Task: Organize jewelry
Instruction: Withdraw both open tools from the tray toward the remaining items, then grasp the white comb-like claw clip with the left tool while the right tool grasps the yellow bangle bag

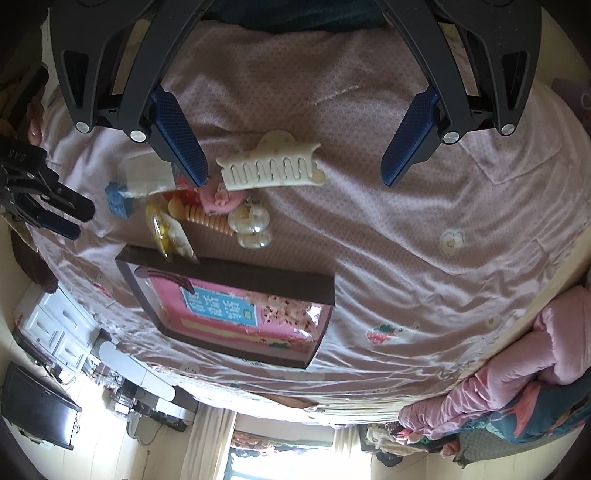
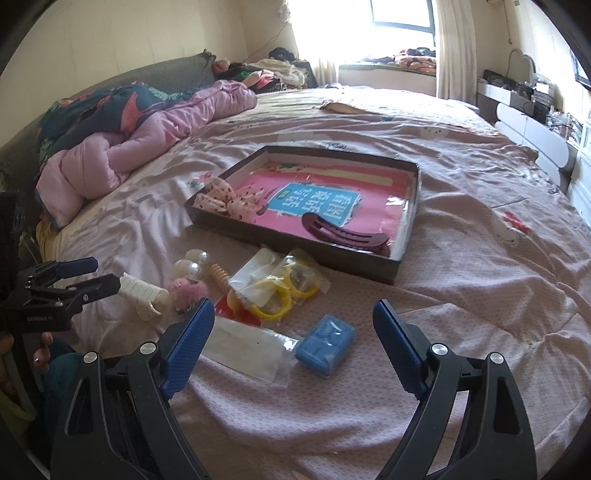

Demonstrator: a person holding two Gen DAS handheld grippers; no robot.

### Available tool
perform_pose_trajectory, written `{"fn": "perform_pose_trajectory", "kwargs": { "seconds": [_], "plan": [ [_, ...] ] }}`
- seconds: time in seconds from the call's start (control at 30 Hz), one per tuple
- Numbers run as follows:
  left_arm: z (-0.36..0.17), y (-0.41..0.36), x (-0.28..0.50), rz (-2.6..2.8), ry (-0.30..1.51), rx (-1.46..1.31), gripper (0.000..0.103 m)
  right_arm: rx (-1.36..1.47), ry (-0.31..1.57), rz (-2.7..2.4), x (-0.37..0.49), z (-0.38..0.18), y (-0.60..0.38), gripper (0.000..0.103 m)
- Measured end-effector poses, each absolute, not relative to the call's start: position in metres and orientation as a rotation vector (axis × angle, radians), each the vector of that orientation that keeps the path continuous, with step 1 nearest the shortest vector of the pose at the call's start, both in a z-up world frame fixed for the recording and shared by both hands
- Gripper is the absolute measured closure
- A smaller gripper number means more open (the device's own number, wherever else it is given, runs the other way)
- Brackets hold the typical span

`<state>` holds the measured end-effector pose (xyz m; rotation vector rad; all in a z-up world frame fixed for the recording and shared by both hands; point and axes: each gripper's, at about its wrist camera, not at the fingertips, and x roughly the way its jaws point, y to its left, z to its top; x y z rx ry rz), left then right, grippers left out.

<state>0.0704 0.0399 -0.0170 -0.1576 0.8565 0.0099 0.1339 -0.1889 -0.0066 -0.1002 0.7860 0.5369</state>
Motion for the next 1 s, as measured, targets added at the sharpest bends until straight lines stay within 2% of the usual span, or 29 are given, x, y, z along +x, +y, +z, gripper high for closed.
{"fn": "perform_pose_trajectory", "kwargs": {
  "seconds": [0.43,0.8,0.87,1.0],
  "plan": [
    [-0.037,0.021,0.085,-0.029,0.959,-0.135,0.015,-0.057,0.889,0.537,0.183,-0.035,-0.163,0.020],
    [-0.052,0.020,0.101,-0.037,1.038,-0.196,0.016,0.040,1.020,0.545,0.215,-0.059,-0.154,0.043],
    [-0.053,0.020,0.102,-0.042,1.040,-0.206,0.019,0.047,1.025,0.552,0.215,-0.060,-0.153,0.046],
    [-0.057,0.020,0.105,-0.048,1.065,-0.222,0.034,0.039,1.012,0.560,0.212,-0.059,-0.153,0.054]
  ]
}}
